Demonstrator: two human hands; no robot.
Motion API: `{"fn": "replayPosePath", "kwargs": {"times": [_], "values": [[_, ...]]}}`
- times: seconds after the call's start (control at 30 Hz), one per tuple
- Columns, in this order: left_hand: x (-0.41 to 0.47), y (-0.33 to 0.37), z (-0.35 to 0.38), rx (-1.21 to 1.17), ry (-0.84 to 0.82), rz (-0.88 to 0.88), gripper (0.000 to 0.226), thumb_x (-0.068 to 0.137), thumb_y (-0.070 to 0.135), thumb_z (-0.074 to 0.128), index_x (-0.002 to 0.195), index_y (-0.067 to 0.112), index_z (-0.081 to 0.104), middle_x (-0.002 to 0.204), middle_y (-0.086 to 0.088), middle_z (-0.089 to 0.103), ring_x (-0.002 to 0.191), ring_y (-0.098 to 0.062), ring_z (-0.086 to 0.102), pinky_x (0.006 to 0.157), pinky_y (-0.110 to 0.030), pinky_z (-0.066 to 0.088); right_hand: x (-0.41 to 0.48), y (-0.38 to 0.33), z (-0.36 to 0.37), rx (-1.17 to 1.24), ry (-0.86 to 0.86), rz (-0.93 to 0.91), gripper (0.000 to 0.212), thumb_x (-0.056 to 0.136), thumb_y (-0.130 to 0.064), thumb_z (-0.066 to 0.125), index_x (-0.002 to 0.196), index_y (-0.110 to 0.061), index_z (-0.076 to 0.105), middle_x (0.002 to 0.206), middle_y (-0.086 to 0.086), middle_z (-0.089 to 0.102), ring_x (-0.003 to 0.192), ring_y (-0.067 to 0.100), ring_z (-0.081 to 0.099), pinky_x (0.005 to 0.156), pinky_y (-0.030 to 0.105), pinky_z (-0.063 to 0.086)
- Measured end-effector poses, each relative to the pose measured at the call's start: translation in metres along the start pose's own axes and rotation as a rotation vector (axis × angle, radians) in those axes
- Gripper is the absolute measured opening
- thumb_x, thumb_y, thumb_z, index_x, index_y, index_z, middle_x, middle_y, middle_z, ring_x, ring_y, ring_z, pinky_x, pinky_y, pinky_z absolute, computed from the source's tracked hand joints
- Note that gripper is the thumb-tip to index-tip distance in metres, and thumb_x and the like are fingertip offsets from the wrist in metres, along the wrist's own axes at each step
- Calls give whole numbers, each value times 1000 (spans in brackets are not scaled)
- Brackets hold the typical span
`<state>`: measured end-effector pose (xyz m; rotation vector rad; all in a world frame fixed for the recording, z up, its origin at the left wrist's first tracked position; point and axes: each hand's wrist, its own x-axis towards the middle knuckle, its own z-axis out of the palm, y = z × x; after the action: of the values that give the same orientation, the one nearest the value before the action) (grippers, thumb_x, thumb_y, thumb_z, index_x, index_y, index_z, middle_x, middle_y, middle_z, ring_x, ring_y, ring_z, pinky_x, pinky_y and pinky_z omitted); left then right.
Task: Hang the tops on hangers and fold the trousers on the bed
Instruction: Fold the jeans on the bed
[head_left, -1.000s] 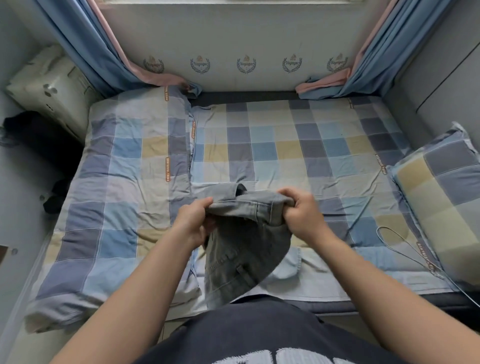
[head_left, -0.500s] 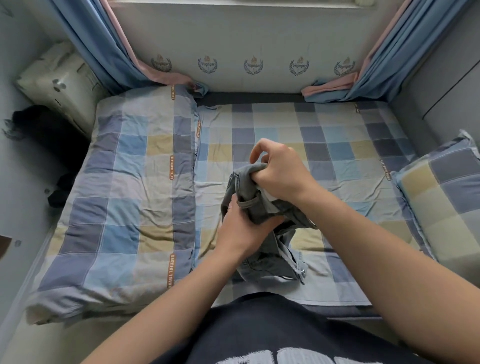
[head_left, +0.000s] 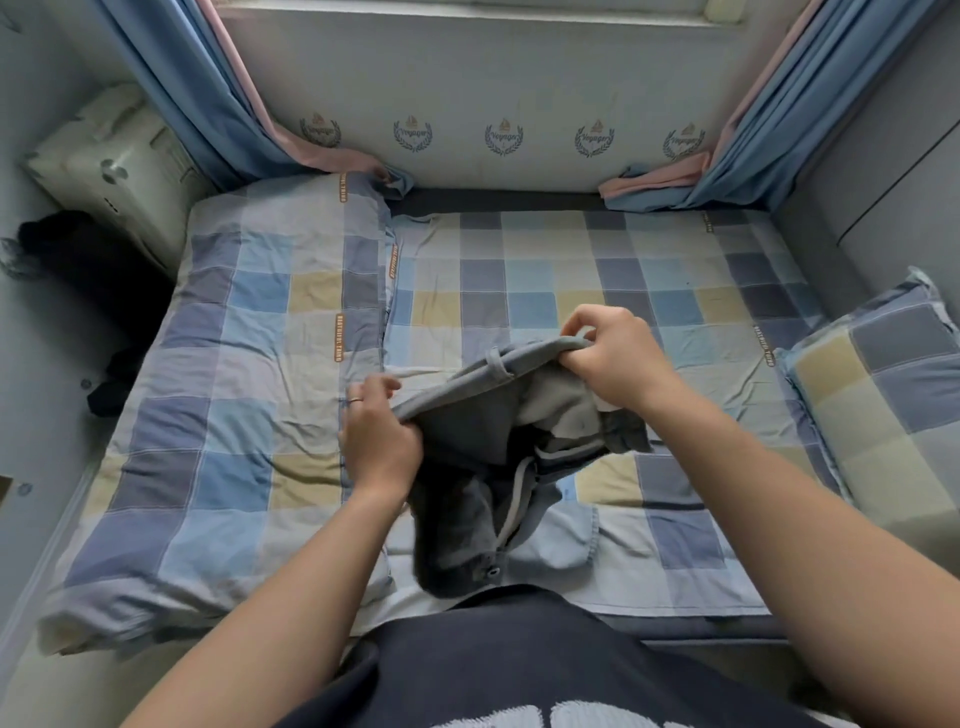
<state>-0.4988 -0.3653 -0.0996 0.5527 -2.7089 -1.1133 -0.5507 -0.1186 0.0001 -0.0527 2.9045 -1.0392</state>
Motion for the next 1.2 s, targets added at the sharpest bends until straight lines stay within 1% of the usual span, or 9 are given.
{"fn": "replayPosePath", "kwargs": {"times": [0.13,0.3,0.43,0.53,0.67,0.8,0.9,1.07,1.2], "values": [[0,-19,1,-28,-48,-140,42,75,-12,48,107,14,57,111,-11,64,101,-35,59,73,-31,37,3,42,10,-2,50,159,11,84,-7,62,86,-17,67,80,12,68,77,29,59,65,30,40],[-6,7,0,-203,-156,19,32,84,-5,55,95,23,66,86,5,68,87,-21,65,70,-28,46,-17,85,45,-210,-53,437,43,84,-3,53,123,-21,52,126,13,57,105,38,57,84,44,51],[-5,38,-5,-202,-332,249,21,83,1,64,95,16,75,84,2,74,79,-13,67,70,-23,49,-39,64,80,-208,-222,232,82,79,-11,62,151,-23,27,150,6,31,135,34,35,110,48,36],[-9,55,-4,-196,-490,401,30,81,-5,64,100,14,77,90,1,75,83,-14,68,78,-24,51,-48,34,97,-44,-113,-32,66,83,-14,66,143,-27,42,139,0,51,126,23,48,103,44,43],[-5,51,-5,-140,-387,431,37,77,-11,59,102,12,74,96,-3,73,89,-18,65,79,-26,48,-38,7,78,73,-34,-56,32,79,2,52,101,-16,66,91,6,70,88,31,62,75,41,50],[0,37,4,-10,-204,377,45,69,-17,49,97,12,66,98,-4,62,89,-21,56,72,-26,37,-42,-8,57,207,36,-98,35,73,0,42,93,-20,62,79,-6,65,75,13,59,68,28,49],[4,5,8,90,-178,223,37,75,-14,50,96,11,66,99,-9,64,96,-32,58,76,-37,44,-37,-2,37,244,108,-83,38,68,-6,38,91,-24,61,74,-14,63,75,1,59,62,11,42],[15,-41,3,305,-95,52,31,81,-1,57,102,20,67,107,-6,67,102,-34,58,74,-40,48,-27,45,19,-9,110,27,40,73,2,45,101,-17,67,94,5,71,89,29,61,78,41,54],[21,-45,8,300,-56,29,35,76,-5,53,98,19,63,110,-8,58,103,-35,55,75,-39,44,-26,83,30,-172,42,143,38,78,3,46,105,-18,64,103,9,69,95,33,59,78,43,53]]}}
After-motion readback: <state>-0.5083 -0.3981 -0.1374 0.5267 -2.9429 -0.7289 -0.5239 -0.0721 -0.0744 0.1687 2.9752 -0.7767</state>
